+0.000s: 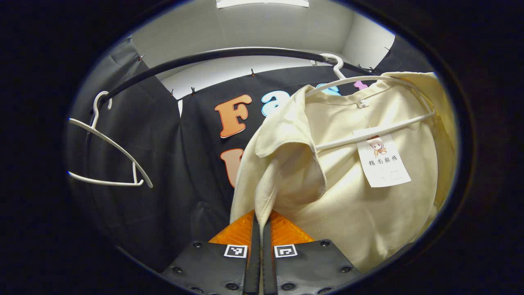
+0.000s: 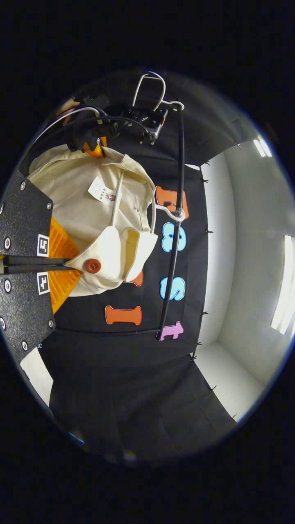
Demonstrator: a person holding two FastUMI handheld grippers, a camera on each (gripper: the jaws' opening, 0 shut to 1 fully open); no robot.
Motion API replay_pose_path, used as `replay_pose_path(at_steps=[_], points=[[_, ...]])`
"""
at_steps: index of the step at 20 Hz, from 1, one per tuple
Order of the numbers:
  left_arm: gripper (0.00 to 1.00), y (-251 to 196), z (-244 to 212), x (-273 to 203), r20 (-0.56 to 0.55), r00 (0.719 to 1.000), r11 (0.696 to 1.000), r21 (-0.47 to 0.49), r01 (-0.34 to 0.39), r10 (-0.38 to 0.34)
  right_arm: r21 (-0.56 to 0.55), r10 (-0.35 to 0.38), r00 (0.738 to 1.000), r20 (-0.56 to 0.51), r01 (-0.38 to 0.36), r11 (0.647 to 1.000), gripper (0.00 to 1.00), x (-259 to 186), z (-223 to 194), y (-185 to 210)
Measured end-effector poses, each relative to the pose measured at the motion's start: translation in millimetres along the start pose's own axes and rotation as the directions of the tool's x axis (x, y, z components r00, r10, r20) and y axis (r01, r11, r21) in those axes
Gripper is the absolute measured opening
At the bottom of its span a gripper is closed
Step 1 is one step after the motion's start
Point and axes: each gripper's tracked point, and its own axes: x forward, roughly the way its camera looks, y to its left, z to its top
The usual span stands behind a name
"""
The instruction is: Grasp the clothes on the hanger with both hands and then place them into the laundry hamper below.
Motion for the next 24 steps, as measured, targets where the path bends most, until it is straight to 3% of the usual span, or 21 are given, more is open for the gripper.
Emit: replay_pose_path(at_steps=[2,6,13,18,21,24], points=[[0.10,13.7,8.5,-3.5,0.003,1.000,1.000,-0.022,0.013,-0.013,-0.010,-0.027,0.999,0.032,0.028,1.000,0.00,2.7,20.4,-17.5],[0.10,18.5,21.5,-6.2,0.003,0.993,0.989,-0.088,0.119,-0.119,-0.056,-0.092,0.989,0.116,0.099,0.993,0.00,9.7,62.9,-56.2],[0.10,30.3,39.4,-9.1,0.018,0.990,0.981,-0.132,0.141,-0.140,-0.079,-0.188,0.965,0.183,0.205,0.976,0.00,56.1,108.6,-121.7],[0.10,20.3,41.5,-8.7,0.016,0.985,0.977,-0.128,0.170,-0.170,-0.113,-0.200,0.970,0.138,0.216,0.970,0.00,98.7,92.1,-139.5],[0.10,13.1,41.3,-6.6,0.014,0.983,0.973,-0.140,0.181,-0.181,-0.074,-0.193,0.980,0.052,0.196,0.978,0.00,121.1,49.9,-137.4],[0.10,14.1,43.4,-6.7,0.029,0.983,0.971,-0.151,0.184,-0.182,-0.064,-0.168,0.986,-0.004,0.167,0.984,0.00,115.0,5.3,-125.1]])
